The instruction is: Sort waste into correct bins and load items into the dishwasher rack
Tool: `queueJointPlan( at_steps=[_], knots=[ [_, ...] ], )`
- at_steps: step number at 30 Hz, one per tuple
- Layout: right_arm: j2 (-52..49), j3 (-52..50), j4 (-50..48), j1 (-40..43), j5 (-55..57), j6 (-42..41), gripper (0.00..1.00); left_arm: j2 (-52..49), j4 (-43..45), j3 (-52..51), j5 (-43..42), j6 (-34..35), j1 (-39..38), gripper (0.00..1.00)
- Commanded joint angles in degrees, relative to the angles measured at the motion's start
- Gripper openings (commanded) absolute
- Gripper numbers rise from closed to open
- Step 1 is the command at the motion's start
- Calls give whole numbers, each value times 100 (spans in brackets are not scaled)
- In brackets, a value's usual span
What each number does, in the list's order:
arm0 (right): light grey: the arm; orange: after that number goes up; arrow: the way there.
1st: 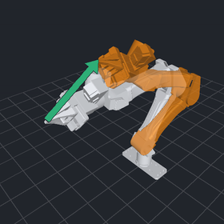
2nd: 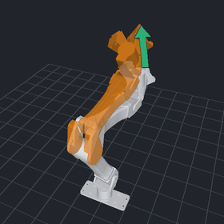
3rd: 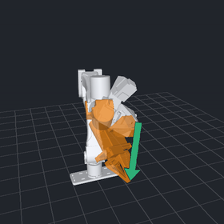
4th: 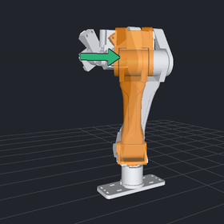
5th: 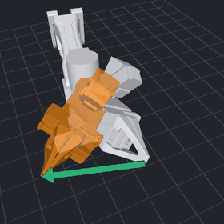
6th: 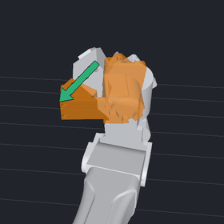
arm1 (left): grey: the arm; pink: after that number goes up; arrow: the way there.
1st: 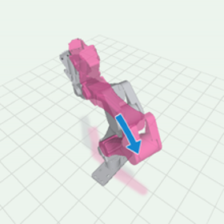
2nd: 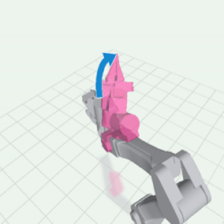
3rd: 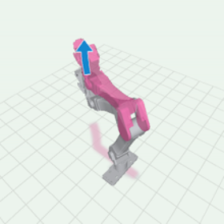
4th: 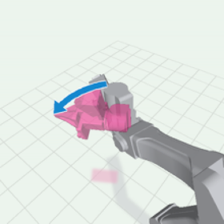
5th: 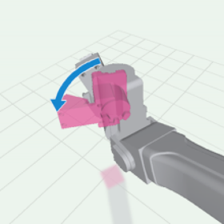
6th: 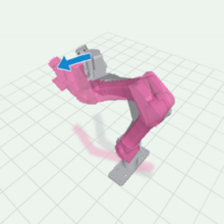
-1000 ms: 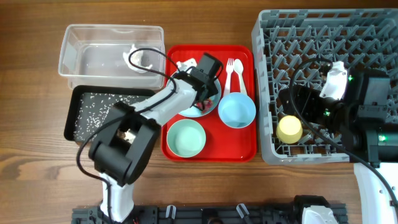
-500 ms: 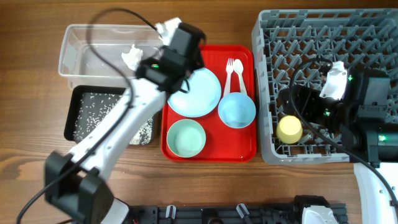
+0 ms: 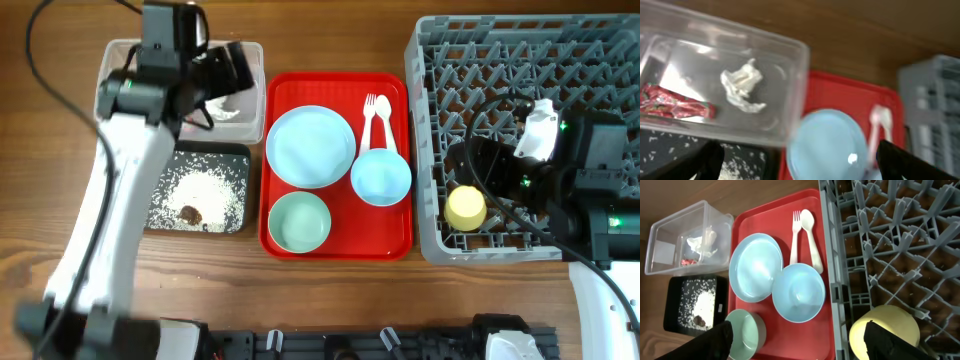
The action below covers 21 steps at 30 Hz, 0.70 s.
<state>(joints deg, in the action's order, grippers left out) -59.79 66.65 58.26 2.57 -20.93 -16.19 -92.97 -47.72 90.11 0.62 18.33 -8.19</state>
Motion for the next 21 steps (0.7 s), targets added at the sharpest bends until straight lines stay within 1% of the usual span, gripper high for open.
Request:
queueJointPlan(
  at_steps=[1,3,4,6,9,18,19,20,21],
  knots=[
    [0,57,11,2,55,116,93,1346,-739,149,-11,-166,-874,99],
    [0,57,31,2,55,114,100,1794,-975,149,682,-164,-1176,100],
    [0,57,28,2,55,114,100,2009,-1095,149,828,-164,-1290,100],
    [-2,57,31,2,57,116,100,2406,-1259,146,824,-162,-1394,100],
    [-2,57,26,2,55,96,100,2712,-1259,146,824,-162,-1394,100],
    [-2,57,26,2,55,98,100,2752,-1263,138,824,-162,-1394,100],
    [-2,57,26,2,55,98,100,2865,-1296,114,820,-164,-1394,100],
    [-2,57,26,2,55,98,100,3106,-1207,0,1062,-254,-1346,100],
    [-2,57,26,2,55,101,100,3362,-1012,-240,1088,-280,-1231,100]
  ],
)
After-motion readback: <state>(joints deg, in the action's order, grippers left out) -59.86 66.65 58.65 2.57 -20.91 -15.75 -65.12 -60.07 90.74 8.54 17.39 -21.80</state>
